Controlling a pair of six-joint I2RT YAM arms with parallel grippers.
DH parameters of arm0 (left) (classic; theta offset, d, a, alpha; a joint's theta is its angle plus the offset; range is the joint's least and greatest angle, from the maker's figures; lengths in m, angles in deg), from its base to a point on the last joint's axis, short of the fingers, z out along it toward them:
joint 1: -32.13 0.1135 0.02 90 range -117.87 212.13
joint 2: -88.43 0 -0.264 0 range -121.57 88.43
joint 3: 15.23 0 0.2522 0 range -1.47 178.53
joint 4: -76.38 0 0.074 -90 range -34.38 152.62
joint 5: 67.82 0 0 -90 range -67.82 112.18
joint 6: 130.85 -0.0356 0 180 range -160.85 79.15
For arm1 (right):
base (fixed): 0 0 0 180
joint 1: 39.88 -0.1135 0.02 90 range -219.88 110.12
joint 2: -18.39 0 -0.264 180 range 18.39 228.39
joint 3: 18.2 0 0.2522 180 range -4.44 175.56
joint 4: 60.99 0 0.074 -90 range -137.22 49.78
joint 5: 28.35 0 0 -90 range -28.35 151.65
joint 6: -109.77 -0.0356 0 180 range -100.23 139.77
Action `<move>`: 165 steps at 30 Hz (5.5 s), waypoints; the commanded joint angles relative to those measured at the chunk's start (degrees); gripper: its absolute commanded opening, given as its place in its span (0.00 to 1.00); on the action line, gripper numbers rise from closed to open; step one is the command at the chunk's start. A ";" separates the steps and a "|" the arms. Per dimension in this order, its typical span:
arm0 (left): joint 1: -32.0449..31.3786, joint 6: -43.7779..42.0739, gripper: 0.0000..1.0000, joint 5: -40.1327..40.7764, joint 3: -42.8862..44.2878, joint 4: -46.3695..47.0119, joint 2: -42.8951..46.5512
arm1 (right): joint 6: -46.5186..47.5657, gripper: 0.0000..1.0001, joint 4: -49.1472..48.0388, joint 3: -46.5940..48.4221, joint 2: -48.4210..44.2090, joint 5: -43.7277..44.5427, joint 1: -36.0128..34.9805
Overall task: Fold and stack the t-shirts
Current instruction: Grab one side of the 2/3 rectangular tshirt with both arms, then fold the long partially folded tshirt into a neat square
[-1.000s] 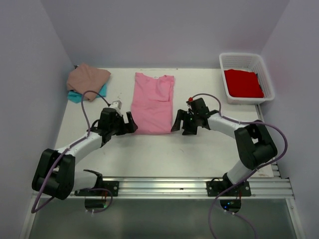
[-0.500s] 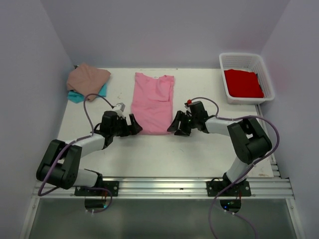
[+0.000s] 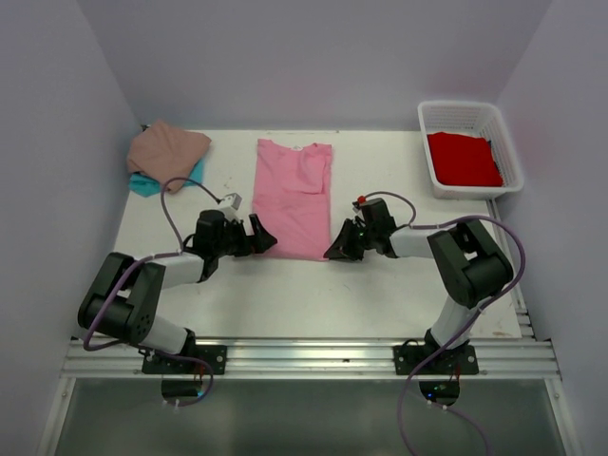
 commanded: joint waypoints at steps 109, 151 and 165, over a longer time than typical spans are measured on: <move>11.55 0.40 1.00 11.22 37.53 -6.71 -11.19 | 19.65 0.99 6.38 47.60 14.40 24.90 3.66; 4.26 15.08 0.35 -21.74 15.50 16.48 -34.05 | 18.85 0.00 28.43 41.13 23.89 17.95 0.84; -18.76 25.53 0.32 -11.38 -14.59 21.59 -6.63 | 19.29 0.00 26.05 13.32 -2.38 19.53 0.23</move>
